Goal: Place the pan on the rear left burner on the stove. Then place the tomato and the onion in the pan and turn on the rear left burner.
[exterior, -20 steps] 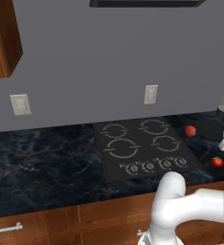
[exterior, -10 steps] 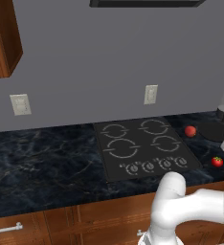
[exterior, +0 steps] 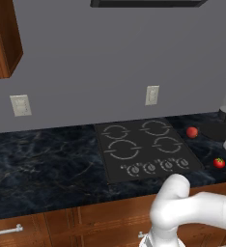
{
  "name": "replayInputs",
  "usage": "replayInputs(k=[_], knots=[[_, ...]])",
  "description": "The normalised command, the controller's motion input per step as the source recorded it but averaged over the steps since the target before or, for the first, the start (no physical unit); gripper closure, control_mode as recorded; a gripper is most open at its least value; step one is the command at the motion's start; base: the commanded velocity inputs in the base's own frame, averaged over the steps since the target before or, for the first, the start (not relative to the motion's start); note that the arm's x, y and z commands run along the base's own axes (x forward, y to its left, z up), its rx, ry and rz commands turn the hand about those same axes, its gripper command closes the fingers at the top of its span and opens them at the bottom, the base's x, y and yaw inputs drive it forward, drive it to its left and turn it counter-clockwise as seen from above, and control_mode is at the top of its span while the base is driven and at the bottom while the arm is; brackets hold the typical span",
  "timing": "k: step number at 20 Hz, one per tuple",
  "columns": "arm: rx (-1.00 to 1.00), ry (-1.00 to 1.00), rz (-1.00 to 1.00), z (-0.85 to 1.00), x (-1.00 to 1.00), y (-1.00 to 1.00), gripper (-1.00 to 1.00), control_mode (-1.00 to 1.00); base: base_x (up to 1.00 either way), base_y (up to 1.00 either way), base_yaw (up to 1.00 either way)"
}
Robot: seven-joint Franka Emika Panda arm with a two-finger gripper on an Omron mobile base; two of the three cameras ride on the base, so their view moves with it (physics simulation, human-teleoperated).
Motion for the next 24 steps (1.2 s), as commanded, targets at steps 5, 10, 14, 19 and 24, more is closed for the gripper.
replayInputs(k=[5,10,14,19,24], knots=[[-0.08,0.0,0.0,0.55,0.09,0.3,1.0,-1.0,0.0,0.0,0.0],[-0.01,-0.05,-0.03,0.45,0.0,0.03,1.0,-1.0,0.0,0.0,0.0],[0.0,-0.07,-0.03,0.48,0.0,0.05,1.0,-1.0,0.0,0.0,0.0],[0.0,-0.06,0.0,0.4,0.0,0.19,1.0,-1.0,0.0,0.0,0.0],[0.0,0.0,0.0,0.32,0.0,0.58,1.0,-1.0,0.0,0.0,0.0]])
